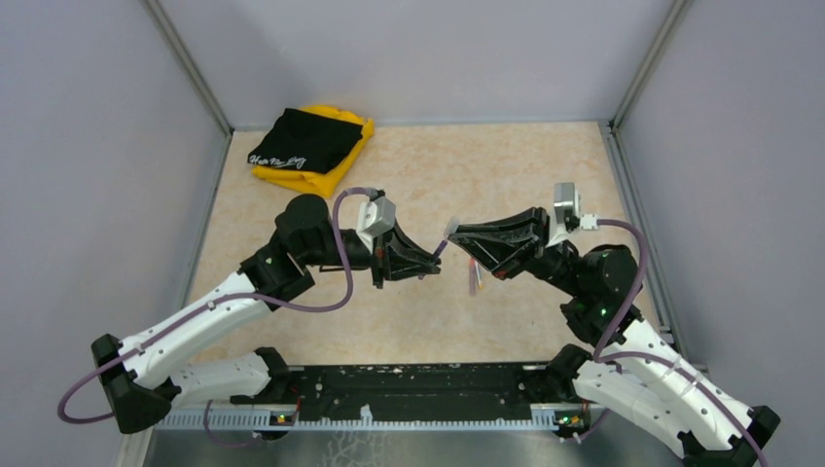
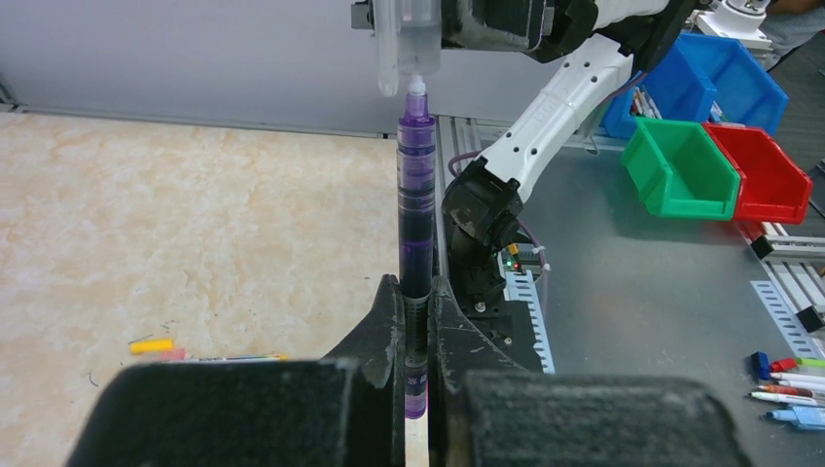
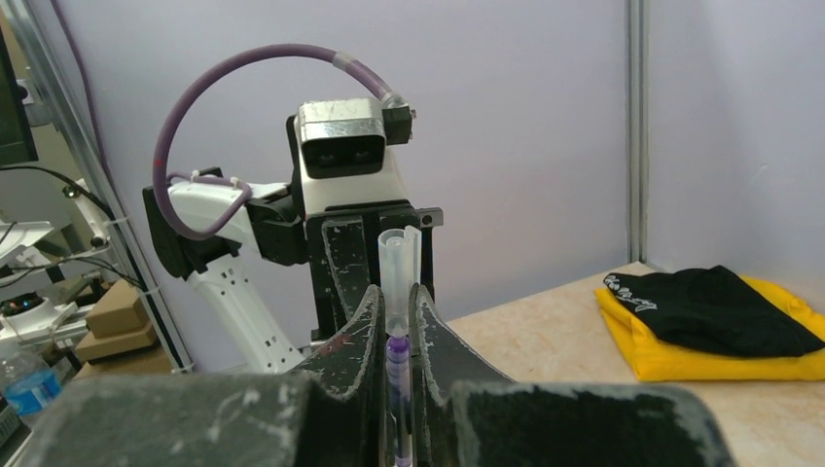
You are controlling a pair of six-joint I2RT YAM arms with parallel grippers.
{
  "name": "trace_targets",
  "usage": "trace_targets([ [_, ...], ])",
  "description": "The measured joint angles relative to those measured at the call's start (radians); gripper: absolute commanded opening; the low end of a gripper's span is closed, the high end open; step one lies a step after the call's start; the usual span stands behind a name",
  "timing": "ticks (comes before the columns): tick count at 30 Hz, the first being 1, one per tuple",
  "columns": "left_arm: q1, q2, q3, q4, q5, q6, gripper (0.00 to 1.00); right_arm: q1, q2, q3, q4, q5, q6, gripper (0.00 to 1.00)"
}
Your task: Insert the pens into the pen caps
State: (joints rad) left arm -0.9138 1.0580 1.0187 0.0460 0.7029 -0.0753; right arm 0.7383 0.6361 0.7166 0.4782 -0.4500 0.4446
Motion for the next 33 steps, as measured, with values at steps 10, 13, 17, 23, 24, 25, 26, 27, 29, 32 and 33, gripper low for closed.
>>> trace_targets([
  [10, 0.000, -0.007, 0.000, 0.007, -0.008, -0.003, 0.00, 0.000, 0.002, -0.003, -0.024, -0.009, -0.007, 0.00],
  [13, 0.000, -0.008, 0.000, 0.010, -0.008, -0.003, 0.00, 0.000, 0.005, -0.003, -0.026, -0.019, -0.007, 0.00],
  [17, 0.000, -0.008, 0.000, 0.014, -0.014, -0.003, 0.00, 0.000, 0.019, -0.003, -0.015, -0.034, -0.005, 0.00],
  [23, 0.000, -0.011, 0.000, 0.021, -0.026, -0.008, 0.00, -0.001, 0.034, -0.005, 0.000, -0.053, 0.001, 0.09],
  [24, 0.000, -0.012, -0.001, 0.022, -0.029, -0.010, 0.00, -0.002, 0.034, -0.005, 0.000, -0.053, 0.001, 0.13],
  [25, 0.000, -0.015, -0.003, 0.022, -0.033, -0.010, 0.00, -0.002, 0.034, -0.005, 0.000, -0.053, 0.001, 0.16],
  [26, 0.000, -0.016, -0.005, 0.023, -0.035, -0.011, 0.00, -0.002, 0.034, -0.005, -0.002, -0.053, 0.000, 0.19],
  [27, 0.000, -0.018, -0.006, 0.023, -0.039, -0.011, 0.00, -0.002, 0.033, -0.005, -0.006, -0.053, 0.000, 0.23],
  [29, 0.000, -0.020, -0.008, 0.030, -0.050, -0.014, 0.00, -0.002, 0.028, -0.006, -0.021, -0.052, 0.001, 0.29],
  [32, 0.000, -0.027, -0.008, 0.043, -0.066, -0.016, 0.00, -0.001, 0.013, -0.011, -0.050, -0.042, 0.000, 0.38],
  [33, 0.000, -0.030, -0.008, 0.044, -0.071, -0.016, 0.00, -0.001, 0.008, -0.011, -0.061, -0.036, -0.001, 0.42],
])
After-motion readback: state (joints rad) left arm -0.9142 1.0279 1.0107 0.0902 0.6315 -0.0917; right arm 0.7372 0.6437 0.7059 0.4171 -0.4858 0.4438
